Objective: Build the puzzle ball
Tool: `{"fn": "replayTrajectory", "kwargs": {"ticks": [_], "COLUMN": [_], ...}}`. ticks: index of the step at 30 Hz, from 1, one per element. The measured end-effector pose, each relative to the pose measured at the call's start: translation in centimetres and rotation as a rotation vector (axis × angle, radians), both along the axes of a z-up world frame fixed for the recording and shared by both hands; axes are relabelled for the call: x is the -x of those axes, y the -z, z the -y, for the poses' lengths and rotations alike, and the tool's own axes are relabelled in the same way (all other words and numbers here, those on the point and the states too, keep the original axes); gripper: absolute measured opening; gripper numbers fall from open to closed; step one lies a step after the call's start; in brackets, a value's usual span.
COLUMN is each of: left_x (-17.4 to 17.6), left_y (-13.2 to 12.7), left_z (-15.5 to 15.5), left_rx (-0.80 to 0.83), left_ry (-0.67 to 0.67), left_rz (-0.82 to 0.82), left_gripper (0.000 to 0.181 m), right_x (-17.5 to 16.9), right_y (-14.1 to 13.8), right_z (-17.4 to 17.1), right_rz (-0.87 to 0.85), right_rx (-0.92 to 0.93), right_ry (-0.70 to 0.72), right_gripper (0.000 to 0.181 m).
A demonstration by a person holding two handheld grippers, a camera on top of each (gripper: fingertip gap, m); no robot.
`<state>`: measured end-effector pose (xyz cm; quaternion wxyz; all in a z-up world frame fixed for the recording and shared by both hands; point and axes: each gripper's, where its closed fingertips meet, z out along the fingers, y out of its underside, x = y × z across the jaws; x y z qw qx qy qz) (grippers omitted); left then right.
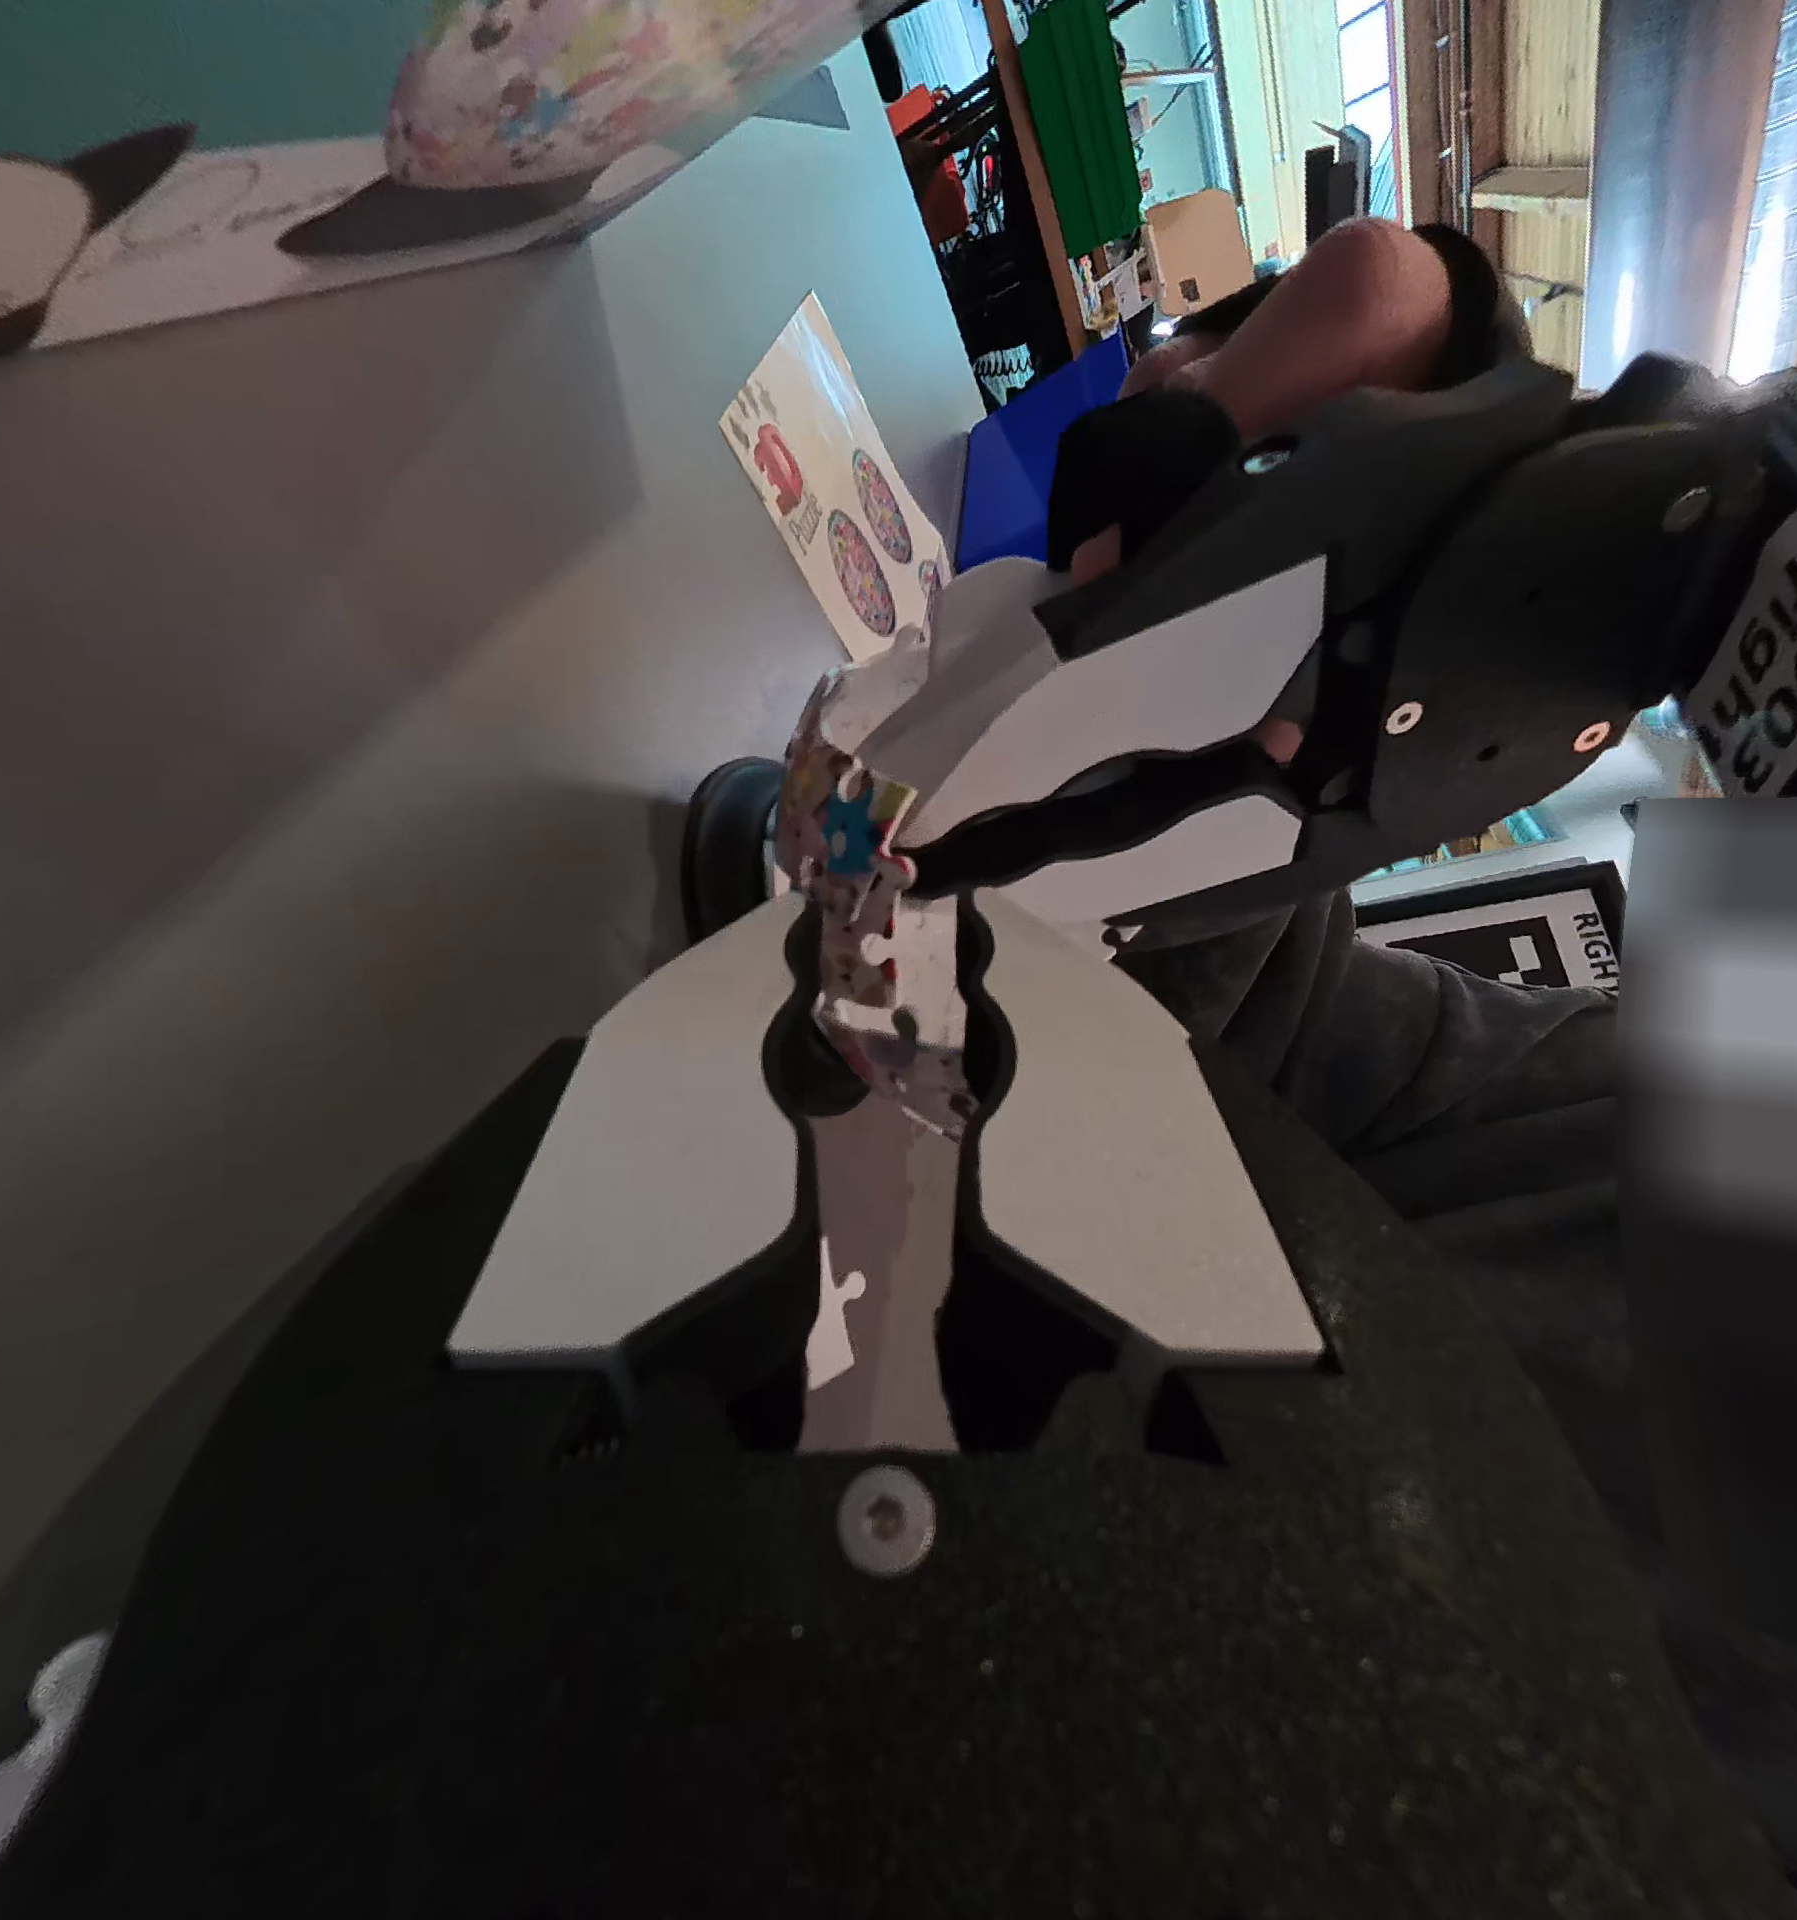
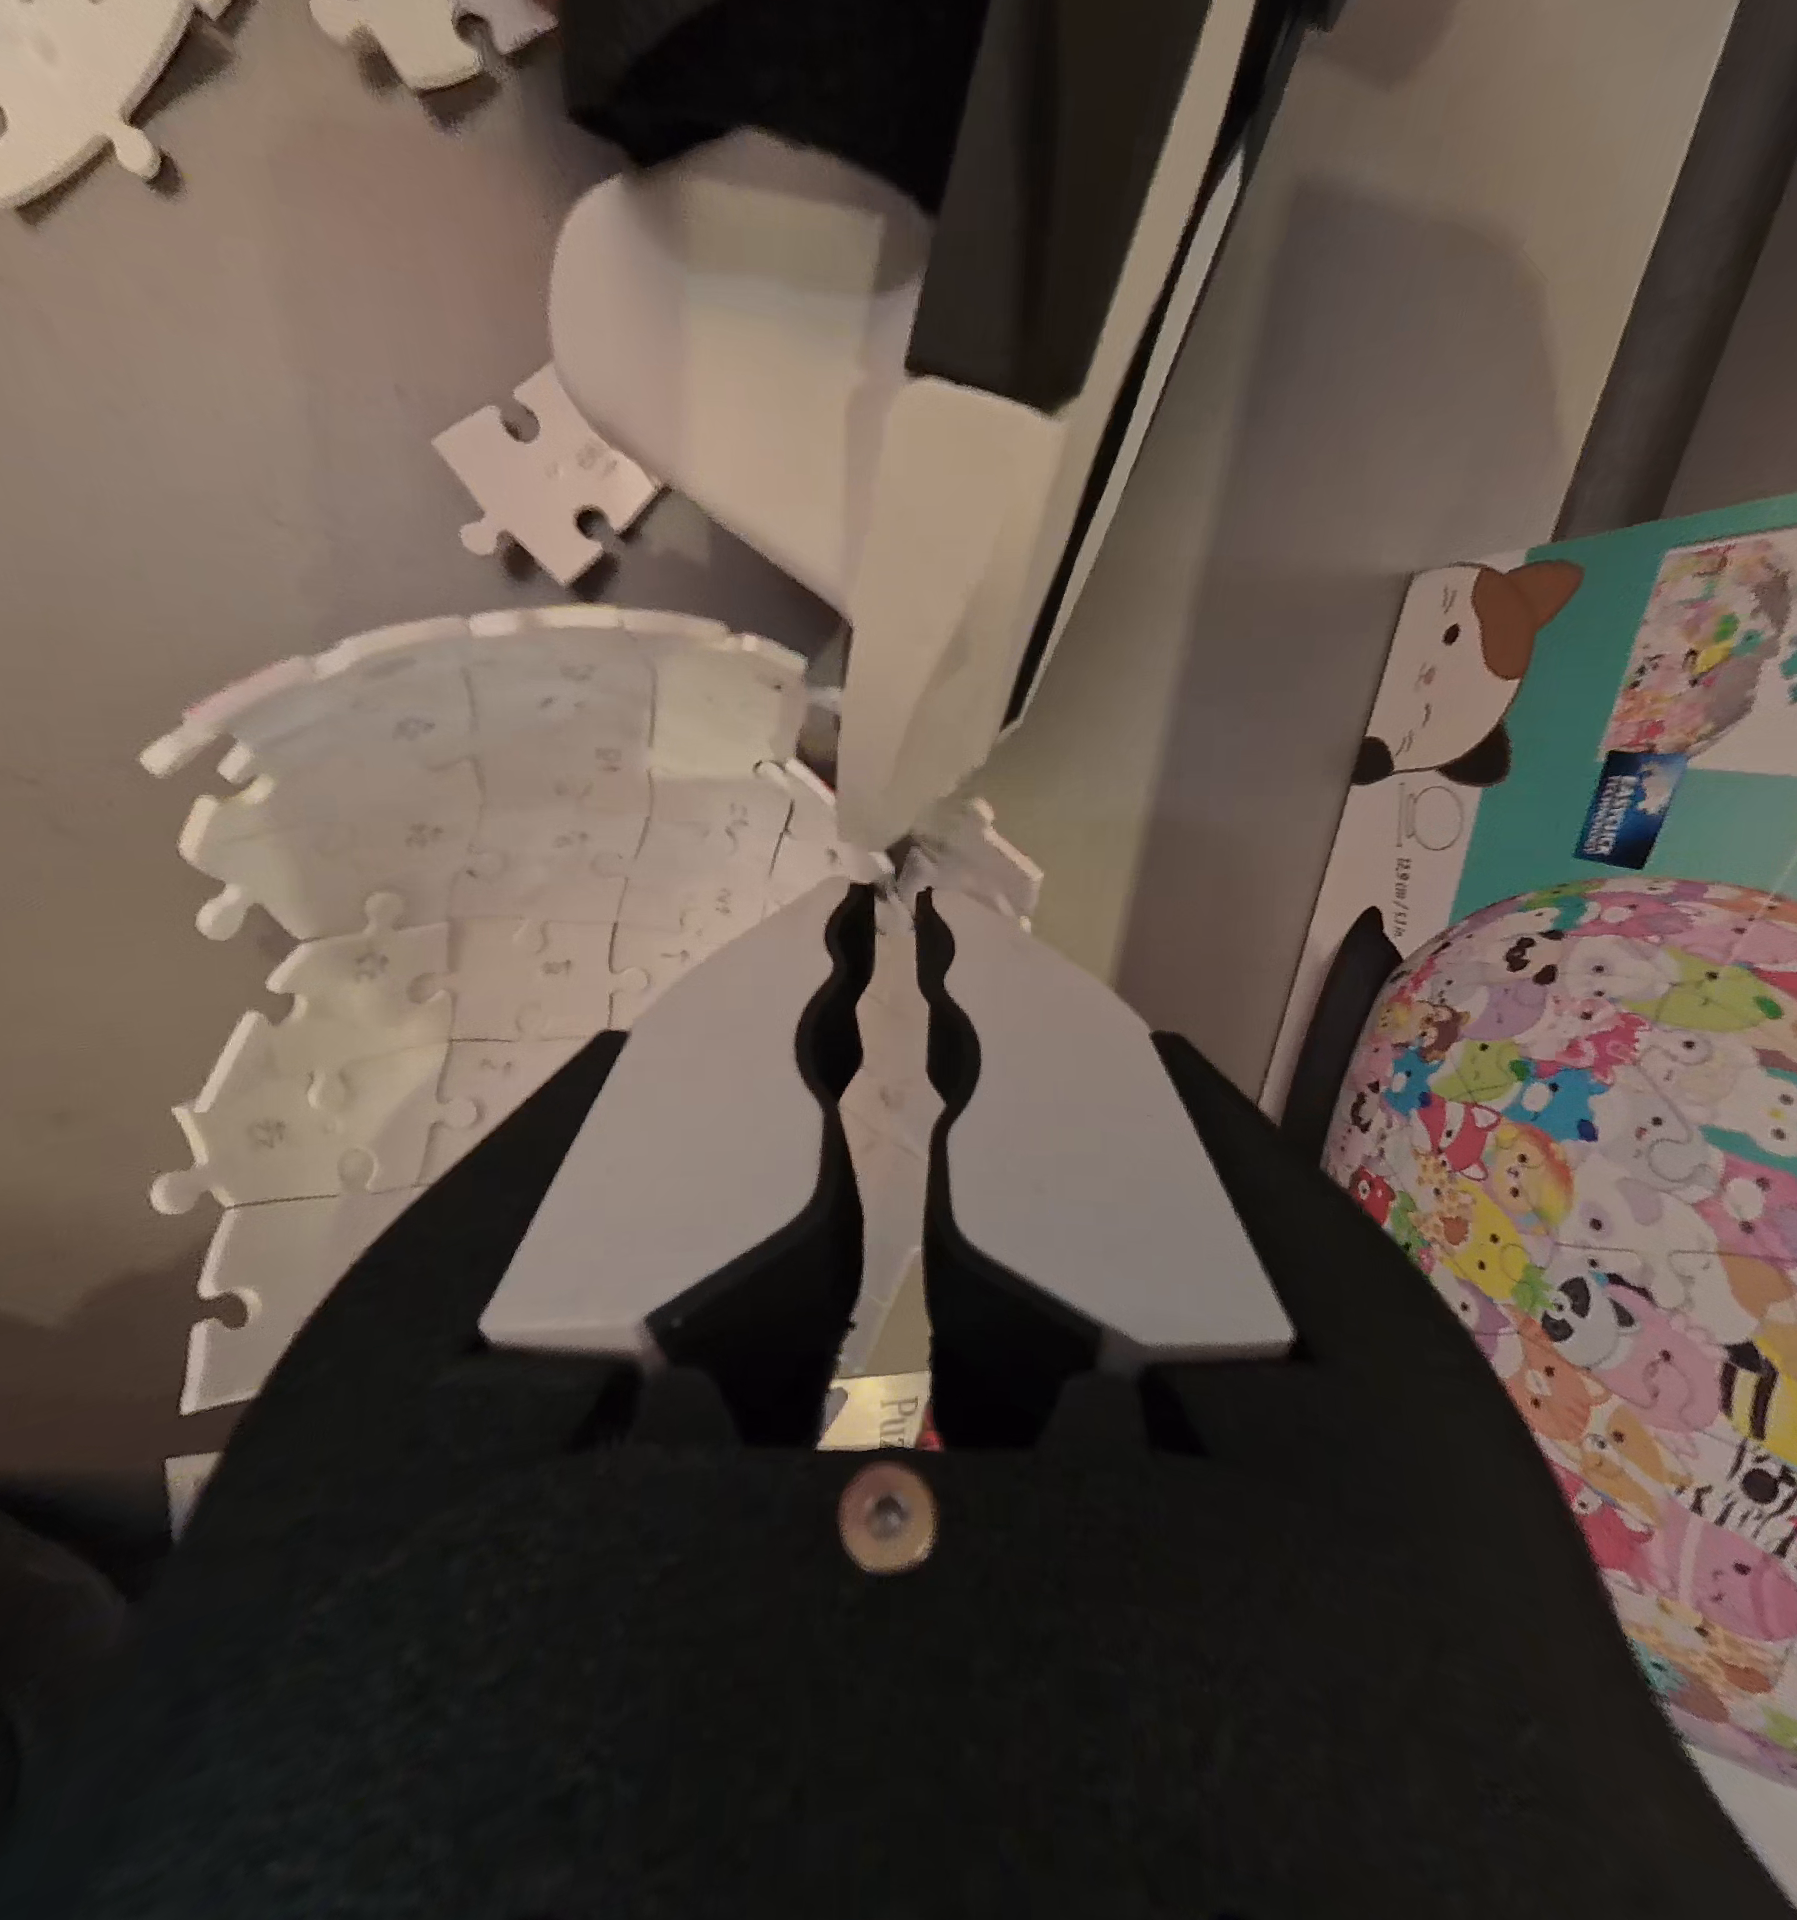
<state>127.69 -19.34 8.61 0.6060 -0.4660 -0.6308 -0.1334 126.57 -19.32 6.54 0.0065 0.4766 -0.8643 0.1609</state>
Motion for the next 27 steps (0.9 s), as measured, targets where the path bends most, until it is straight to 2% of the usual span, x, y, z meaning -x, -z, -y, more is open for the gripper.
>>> {"fn": "replayTrajectory", "kwargs": {"ticks": [5,12,19,22,24,27], "left_x": [0.3,0.1,0.1,0.0,0.0,0.0], "left_y": [-0.1,0.3,0.6,0.7,0.7,0.7], "left_z": [0.1,0.4,0.4,0.4,0.3,0.2], "left_rx": [-0.002,0.020,0.022,0.028,0.026,0.014], "left_ry": [-0.011,-0.019,-0.018,-0.016,-0.012,-0.009], "left_rz": [-0.012,0.012,0.025,0.031,0.035,0.035], "left_gripper": [0.024,0.020,0.020,0.020,0.020,0.020], "right_x": [0.1,-0.1,0.8,1.3,0.3,0.0], "right_y": [-0.2,0.0,-0.4,-1.5,-1.9,-1.3], "right_z": [0.1,0.3,0.1,-0.7,-2.5,-3.9], "right_rz": [-0.016,-0.008,-0.028,-0.017,0.045,-0.017], "right_rx": [0.024,0.041,0.088,0.082,0.000,-0.075], "right_ry": [-0.019,-0.005,-0.004,0.014,-0.004,-0.021], "right_gripper": [0.007,0.021,0.021,0.013,0.000,0.000]}}
